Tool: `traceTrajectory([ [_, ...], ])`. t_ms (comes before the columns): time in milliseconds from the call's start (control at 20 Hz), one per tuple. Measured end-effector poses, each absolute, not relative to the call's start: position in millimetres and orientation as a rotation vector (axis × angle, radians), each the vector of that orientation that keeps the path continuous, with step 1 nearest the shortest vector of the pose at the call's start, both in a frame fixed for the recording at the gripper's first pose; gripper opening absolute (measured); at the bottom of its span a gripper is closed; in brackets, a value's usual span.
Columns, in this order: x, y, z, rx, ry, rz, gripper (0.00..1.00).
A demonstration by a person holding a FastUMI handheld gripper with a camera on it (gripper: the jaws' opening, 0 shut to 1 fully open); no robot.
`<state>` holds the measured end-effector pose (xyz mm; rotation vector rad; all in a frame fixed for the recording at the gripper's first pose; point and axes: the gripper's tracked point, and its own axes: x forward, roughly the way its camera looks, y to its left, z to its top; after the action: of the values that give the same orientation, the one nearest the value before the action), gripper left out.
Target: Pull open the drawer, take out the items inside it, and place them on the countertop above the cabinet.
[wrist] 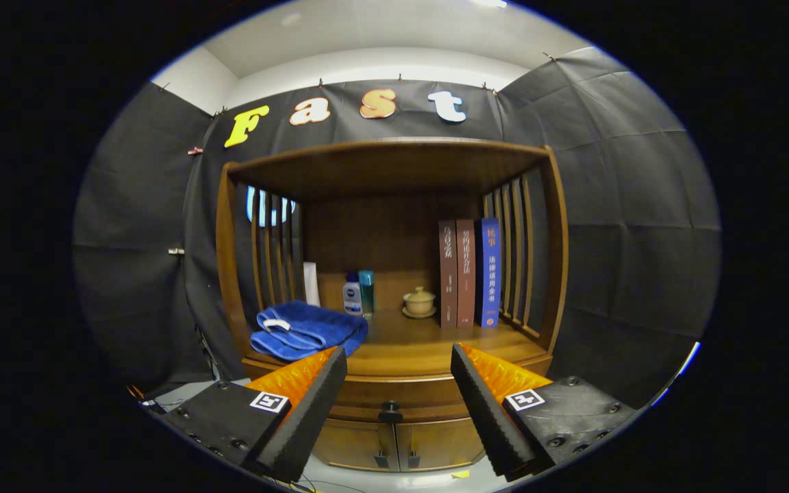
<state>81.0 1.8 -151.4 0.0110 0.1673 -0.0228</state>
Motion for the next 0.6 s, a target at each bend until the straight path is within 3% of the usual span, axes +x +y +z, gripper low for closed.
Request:
traceTrajectory([
  [600,138.2,7.9,-318.4,0.034,0.399,-0.045,1.0],
])
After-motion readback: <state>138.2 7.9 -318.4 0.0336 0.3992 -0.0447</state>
